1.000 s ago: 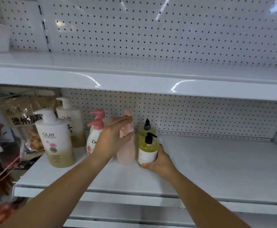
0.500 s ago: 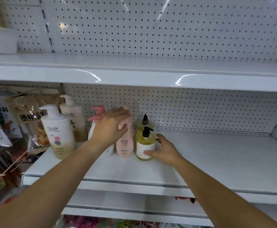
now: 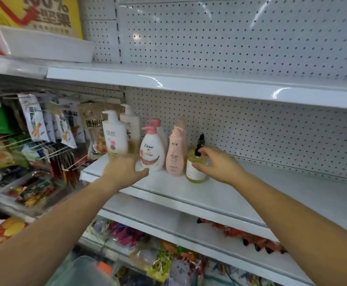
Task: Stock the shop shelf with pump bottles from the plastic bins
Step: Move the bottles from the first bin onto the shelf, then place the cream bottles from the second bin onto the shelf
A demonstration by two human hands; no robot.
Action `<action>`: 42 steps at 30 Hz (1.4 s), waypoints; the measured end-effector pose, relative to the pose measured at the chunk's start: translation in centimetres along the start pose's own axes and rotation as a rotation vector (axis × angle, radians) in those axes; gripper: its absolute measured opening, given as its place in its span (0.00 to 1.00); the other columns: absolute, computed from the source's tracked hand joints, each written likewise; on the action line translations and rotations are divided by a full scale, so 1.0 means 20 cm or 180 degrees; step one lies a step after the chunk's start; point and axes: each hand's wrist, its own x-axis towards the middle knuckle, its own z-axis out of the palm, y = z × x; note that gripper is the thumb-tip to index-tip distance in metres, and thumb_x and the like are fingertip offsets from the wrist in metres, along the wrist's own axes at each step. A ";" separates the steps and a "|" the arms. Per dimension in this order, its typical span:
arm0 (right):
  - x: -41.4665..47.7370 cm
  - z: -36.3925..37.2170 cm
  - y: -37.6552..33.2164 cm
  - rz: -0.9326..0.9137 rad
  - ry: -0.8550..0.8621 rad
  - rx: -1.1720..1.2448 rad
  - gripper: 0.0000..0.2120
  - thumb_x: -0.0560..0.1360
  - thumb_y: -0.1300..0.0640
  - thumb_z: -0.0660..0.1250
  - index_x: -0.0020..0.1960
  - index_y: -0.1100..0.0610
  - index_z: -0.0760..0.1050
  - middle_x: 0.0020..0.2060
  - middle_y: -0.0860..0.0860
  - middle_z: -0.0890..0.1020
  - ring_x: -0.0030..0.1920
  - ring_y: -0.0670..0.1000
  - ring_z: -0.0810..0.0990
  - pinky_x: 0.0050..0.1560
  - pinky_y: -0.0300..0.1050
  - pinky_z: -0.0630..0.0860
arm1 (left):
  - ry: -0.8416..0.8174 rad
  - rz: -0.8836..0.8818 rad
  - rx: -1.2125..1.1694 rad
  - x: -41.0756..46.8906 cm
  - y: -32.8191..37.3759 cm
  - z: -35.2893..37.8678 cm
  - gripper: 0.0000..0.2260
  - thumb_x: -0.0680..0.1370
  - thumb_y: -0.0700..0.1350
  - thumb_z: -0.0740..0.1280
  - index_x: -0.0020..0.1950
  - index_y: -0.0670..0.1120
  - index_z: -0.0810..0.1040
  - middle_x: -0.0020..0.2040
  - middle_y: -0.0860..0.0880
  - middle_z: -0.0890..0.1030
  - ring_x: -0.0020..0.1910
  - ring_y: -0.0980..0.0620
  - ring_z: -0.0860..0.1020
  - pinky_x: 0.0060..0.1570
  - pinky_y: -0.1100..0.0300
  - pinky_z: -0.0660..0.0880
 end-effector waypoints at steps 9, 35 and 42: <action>0.05 0.30 -0.58 -0.1016 -0.0591 -0.0085 0.32 0.75 0.32 0.61 0.73 0.49 0.68 0.69 0.49 0.73 0.67 0.51 0.73 0.62 0.49 0.73 | -0.0419 -0.0642 0.0305 -0.47 -0.37 -0.09 0.21 0.77 0.66 0.59 0.54 0.49 0.77 0.52 0.51 0.80 0.54 0.47 0.80 0.45 0.55 0.76; 0.11 1.64 -1.94 -0.2516 -0.2053 -0.0072 0.32 0.74 0.35 0.63 0.71 0.53 0.70 0.66 0.51 0.76 0.62 0.54 0.77 0.56 0.53 0.77 | -0.0707 -0.2493 0.0416 -1.36 -1.71 0.35 0.26 0.77 0.64 0.59 0.66 0.48 0.77 0.62 0.50 0.79 0.58 0.48 0.79 0.46 0.56 0.75; 0.18 1.90 -1.98 -0.2569 -0.2475 -0.0122 0.30 0.75 0.35 0.64 0.70 0.51 0.71 0.65 0.52 0.76 0.64 0.54 0.75 0.59 0.50 0.75 | -0.0814 -0.2707 0.0201 -1.39 -1.87 0.54 0.22 0.76 0.61 0.60 0.61 0.48 0.77 0.58 0.49 0.80 0.56 0.46 0.79 0.48 0.54 0.76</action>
